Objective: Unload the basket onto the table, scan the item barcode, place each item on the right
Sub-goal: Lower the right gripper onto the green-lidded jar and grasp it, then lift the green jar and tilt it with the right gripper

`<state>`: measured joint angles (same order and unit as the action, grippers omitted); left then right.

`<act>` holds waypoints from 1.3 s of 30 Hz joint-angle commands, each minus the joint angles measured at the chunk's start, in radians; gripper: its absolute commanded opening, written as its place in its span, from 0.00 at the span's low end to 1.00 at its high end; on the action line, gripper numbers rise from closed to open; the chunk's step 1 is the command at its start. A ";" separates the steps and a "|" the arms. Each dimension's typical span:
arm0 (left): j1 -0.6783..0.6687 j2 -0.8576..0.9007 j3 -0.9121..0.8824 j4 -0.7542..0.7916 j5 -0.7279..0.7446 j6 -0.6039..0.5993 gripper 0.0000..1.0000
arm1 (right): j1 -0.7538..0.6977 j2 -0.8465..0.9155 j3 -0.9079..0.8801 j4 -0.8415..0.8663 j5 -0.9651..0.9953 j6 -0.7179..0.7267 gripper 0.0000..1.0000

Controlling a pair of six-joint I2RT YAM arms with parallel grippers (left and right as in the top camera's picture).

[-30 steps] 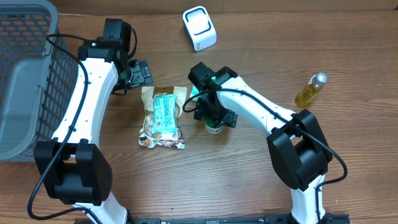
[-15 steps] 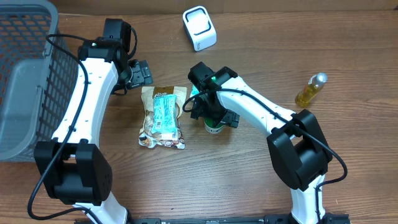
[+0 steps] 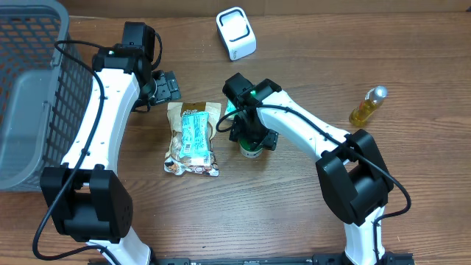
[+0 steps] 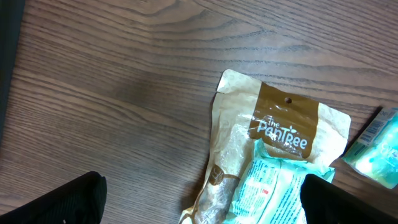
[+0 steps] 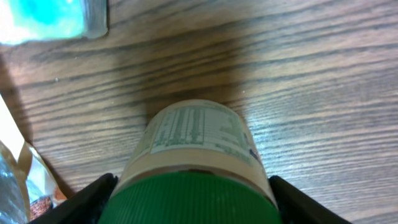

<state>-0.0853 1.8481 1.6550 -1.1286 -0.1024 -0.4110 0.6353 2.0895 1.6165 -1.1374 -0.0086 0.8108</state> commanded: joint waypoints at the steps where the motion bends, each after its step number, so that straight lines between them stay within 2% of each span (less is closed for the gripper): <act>1: -0.008 -0.014 0.014 0.004 -0.009 0.015 1.00 | 0.003 0.000 -0.006 0.005 -0.024 0.000 0.72; 7: -0.008 -0.014 0.014 0.004 -0.009 0.015 1.00 | 0.000 0.000 -0.003 -0.005 -0.023 0.000 0.64; 16: -0.008 -0.014 0.014 0.004 -0.009 0.015 1.00 | -0.044 -0.002 0.045 -0.111 -0.048 -0.003 0.61; 26: -0.008 -0.013 0.014 0.004 -0.009 0.015 1.00 | -0.136 -0.002 0.154 -0.318 -0.326 -0.218 0.60; 29: -0.008 -0.013 0.014 0.004 -0.009 0.015 0.99 | -0.161 -0.002 0.154 -0.364 -0.498 -0.248 0.42; 32: -0.008 -0.013 0.014 0.004 -0.009 0.015 1.00 | -0.178 -0.002 0.154 -0.425 -0.633 -0.248 0.33; 39: -0.008 -0.013 0.014 0.004 -0.009 0.015 0.99 | -0.187 -0.002 0.154 -0.483 -0.723 -0.248 0.28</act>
<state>-0.0853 1.8481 1.6550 -1.1290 -0.1024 -0.4110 0.4522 2.0922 1.7409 -1.6051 -0.6277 0.5758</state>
